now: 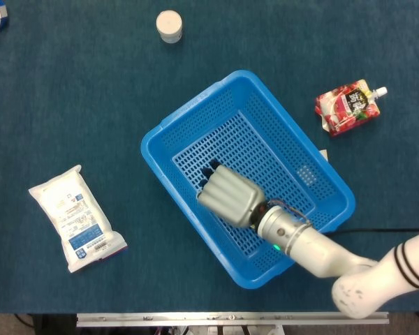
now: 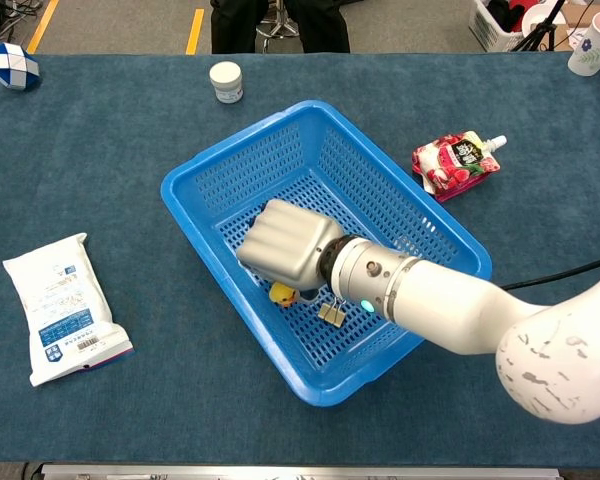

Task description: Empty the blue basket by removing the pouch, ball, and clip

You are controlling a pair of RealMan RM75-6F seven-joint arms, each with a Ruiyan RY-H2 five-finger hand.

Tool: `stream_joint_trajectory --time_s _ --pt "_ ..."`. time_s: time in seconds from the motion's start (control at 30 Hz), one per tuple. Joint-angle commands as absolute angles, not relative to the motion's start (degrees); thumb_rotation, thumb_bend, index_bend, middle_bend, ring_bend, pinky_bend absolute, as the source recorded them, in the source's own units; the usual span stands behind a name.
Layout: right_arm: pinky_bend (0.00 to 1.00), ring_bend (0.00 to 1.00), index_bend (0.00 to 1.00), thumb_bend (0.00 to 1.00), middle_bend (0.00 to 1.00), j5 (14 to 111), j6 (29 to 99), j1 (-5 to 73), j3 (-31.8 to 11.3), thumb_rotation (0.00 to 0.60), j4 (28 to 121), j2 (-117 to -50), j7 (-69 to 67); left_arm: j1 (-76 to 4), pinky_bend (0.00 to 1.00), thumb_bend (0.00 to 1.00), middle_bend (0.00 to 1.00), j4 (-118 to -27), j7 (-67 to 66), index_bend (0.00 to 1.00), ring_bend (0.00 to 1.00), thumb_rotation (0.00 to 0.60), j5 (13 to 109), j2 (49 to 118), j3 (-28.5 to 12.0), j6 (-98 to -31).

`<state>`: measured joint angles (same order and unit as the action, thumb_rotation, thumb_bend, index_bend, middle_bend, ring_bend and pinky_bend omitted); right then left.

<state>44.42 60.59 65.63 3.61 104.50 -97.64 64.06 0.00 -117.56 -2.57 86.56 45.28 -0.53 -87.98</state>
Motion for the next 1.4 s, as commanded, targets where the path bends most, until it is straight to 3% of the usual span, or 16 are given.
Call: stream_joint_trajectory --time_s 0.03,0.4,0.67,0.83,1.1,1.3,1.4 --pt "0.29 0.27 0.60 0.21 0.47 46.28 62.33 65.04 1.37 0.600 109.52 -91.91 61.61 -0.09 0.00 0.00 0.00 -117.53 -2.54 0.06 0.00 0.600 86.58 45.28 -0.55 -87.85" --pt "0.29 0.27 0.60 0.21 0.47 49.85 67.44 59.35 -1.07 0.600 118.58 -69.86 52.23 -0.50 0.00 0.00 0.00 -116.81 -1.62 0.06 0.00 0.600 85.89 45.04 -0.81 -87.27" --pt "0.29 0.27 0.60 0.21 0.47 49.91 65.66 54.83 0.36 0.600 114.68 -62.40 45.62 -1.59 0.00 0.00 0.00 -116.81 -1.87 0.06 0.00 0.600 86.18 45.60 -0.86 -85.64" --pt "0.29 0.27 0.60 0.21 0.47 48.19 62.94 53.90 1.16 0.600 109.59 -63.03 45.34 -2.04 0.00 0.00 0.00 -117.46 -2.92 0.06 0.00 0.600 86.39 46.00 -0.77 -85.00" --pt "0.29 0.28 0.58 0.21 0.47 46.33 57.02 53.86 2.65 0.600 99.14 -71.28 46.21 -1.87 0.00 0.00 0.00 -118.08 -4.09 0.06 0.00 0.600 86.32 46.40 -0.43 -85.12" --pt "0.30 0.27 0.49 0.21 0.44 45.79 54.11 54.36 3.18 0.600 93.72 -76.51 47.54 -1.45 0.00 0.00 0.00 -118.43 -4.42 0.06 0.00 0.600 86.42 46.25 -0.29 -85.85" --pt "0.29 0.24 0.40 0.21 0.40 45.42 53.20 54.83 3.15 0.600 93.33 -77.22 48.24 -1.39 0.00 0.00 0.00 -118.52 -4.46 0.06 0.00 0.600 86.47 46.18 -0.30 -86.04"
